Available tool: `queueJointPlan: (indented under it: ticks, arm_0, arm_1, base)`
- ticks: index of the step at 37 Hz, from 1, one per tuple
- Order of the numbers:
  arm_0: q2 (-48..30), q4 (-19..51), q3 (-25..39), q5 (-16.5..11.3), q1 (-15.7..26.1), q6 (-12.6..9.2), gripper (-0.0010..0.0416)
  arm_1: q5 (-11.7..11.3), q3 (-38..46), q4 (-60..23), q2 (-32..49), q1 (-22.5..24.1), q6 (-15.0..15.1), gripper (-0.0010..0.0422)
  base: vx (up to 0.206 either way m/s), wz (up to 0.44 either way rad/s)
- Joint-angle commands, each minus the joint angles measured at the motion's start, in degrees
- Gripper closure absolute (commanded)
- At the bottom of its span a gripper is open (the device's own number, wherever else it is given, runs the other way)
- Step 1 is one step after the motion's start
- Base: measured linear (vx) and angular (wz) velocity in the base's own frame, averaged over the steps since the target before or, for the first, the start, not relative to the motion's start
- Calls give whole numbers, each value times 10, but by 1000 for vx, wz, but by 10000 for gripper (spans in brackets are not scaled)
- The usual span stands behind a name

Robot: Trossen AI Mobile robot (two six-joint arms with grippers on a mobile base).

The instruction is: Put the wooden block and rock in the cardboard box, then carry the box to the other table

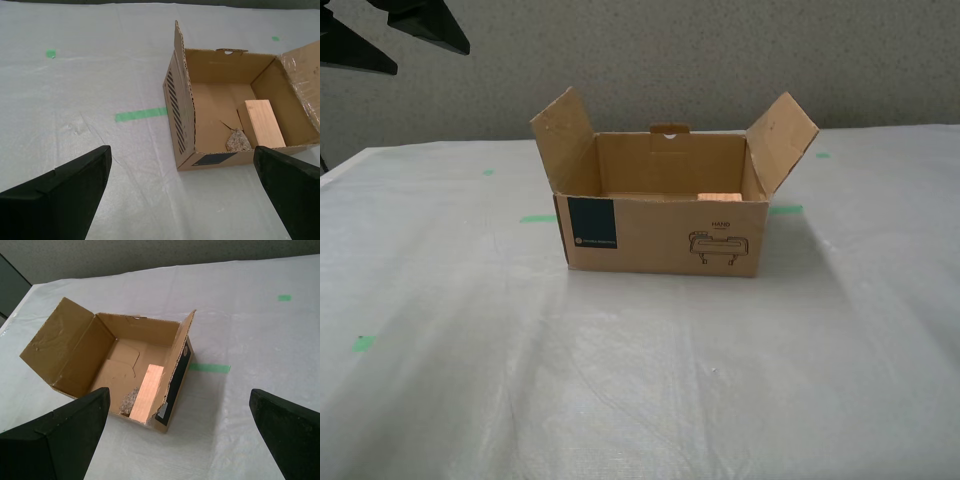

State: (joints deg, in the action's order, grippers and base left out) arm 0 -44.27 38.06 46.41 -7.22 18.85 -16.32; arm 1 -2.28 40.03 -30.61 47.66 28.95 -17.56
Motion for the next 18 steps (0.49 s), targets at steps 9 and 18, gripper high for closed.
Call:
queueJointPlan:
  ticks: [9, 18]
  arm_0:
    - [0, -2, 0, 2, 0, -2, 16]
    - [0, -2, 0, 2, 0, -2, 16]
  arm_1:
    - [2, 0, 1, 0, 0, 0, 23]
    - [2, 0, 1, 0, 0, 0, 23]
  base:
    - [0, 0]
    - [0, 0]
